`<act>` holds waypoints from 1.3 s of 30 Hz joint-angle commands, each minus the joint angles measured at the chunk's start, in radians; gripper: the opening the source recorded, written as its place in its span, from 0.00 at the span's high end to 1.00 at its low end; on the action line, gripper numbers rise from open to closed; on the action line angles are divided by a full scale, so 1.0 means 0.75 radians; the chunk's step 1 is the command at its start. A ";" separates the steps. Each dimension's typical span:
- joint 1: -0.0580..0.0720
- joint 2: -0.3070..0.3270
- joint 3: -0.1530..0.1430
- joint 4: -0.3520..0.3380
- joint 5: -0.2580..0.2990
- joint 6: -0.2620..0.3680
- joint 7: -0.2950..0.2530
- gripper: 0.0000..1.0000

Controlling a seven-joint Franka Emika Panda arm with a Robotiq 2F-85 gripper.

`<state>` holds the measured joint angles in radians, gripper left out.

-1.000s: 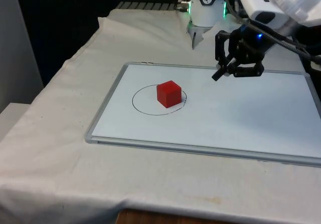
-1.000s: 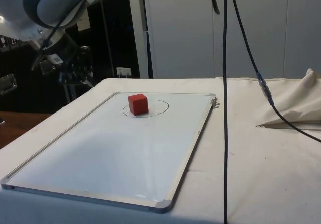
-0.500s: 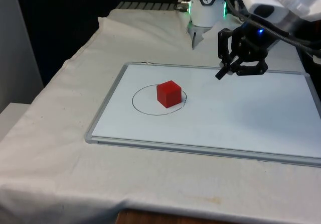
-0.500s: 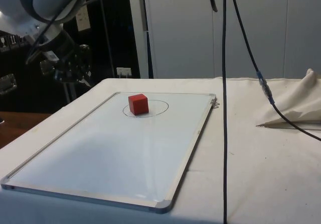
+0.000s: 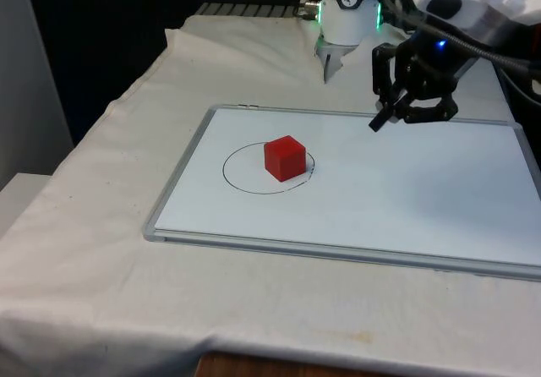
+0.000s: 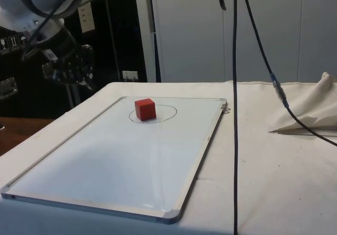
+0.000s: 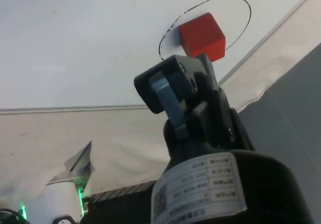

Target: Push the cube into the marked area.

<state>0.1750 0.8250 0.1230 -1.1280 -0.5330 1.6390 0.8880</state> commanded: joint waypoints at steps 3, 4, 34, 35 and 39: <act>-0.008 -0.015 0.015 -0.020 0.024 0.047 0.020 1.00; -0.009 -0.015 0.016 -0.020 0.029 0.051 0.025 1.00; -0.036 0.005 0.021 -0.008 0.143 0.247 -0.011 1.00; -0.028 0.003 0.011 -0.008 0.131 0.232 0.000 1.00; -0.037 0.004 0.023 -0.011 0.141 0.269 -0.043 1.00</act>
<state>0.1530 0.8280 0.1320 -1.1350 -0.4350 1.8300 0.8620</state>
